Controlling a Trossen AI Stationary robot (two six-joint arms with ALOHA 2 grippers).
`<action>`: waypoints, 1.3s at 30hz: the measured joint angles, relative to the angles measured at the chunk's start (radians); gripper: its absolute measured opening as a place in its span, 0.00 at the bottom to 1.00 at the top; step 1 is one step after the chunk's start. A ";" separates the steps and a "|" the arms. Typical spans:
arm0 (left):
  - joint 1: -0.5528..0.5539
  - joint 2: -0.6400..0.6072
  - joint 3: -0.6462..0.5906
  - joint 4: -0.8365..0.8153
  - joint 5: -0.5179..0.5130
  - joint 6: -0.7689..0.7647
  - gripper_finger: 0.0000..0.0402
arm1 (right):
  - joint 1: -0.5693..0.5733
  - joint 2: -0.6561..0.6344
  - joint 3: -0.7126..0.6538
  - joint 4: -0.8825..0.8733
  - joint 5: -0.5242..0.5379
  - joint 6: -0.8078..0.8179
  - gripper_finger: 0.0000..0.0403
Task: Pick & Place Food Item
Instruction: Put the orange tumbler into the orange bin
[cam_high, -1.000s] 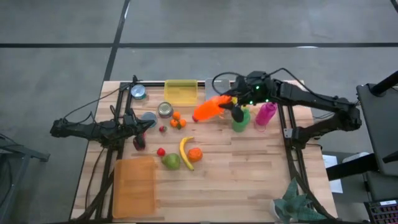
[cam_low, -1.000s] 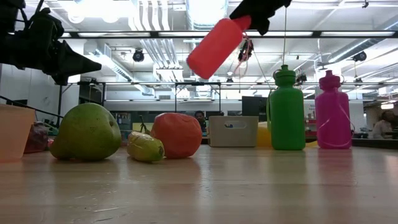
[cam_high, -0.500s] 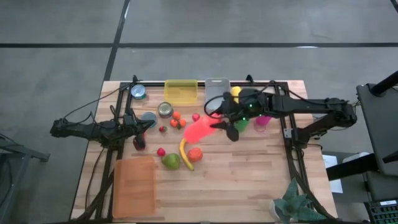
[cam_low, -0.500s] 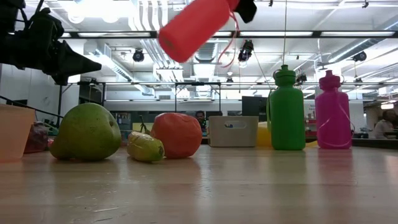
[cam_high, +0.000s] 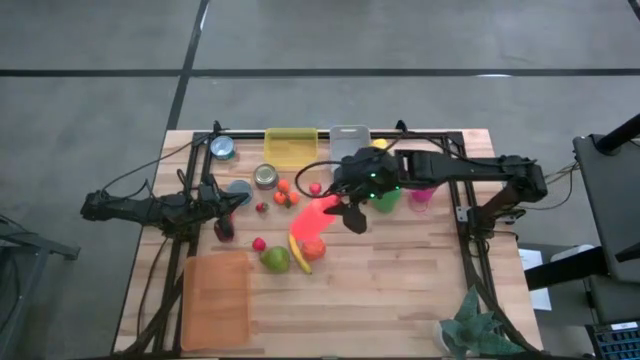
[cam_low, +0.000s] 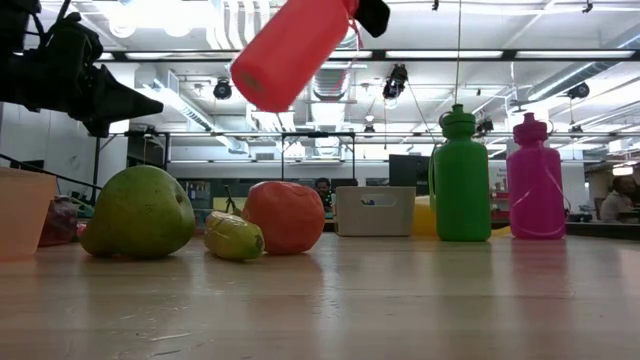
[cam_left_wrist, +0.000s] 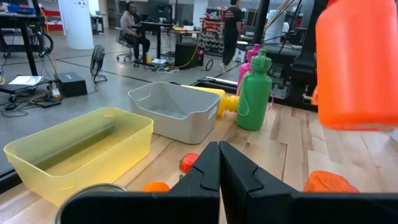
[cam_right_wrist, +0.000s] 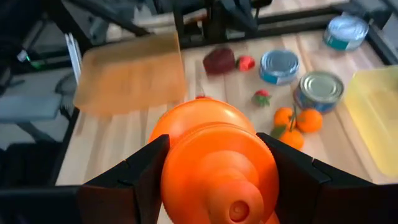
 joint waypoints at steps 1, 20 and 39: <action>0.000 0.000 0.000 0.000 0.000 0.000 0.00 | 0.005 0.019 0.026 -0.019 0.000 0.004 0.55; 0.000 0.000 0.000 0.000 0.000 0.000 0.00 | 0.148 0.377 0.535 -0.335 -0.002 0.009 0.55; 0.000 0.007 0.000 0.000 0.007 -0.003 0.00 | 0.147 0.656 0.788 -0.514 0.112 0.067 0.55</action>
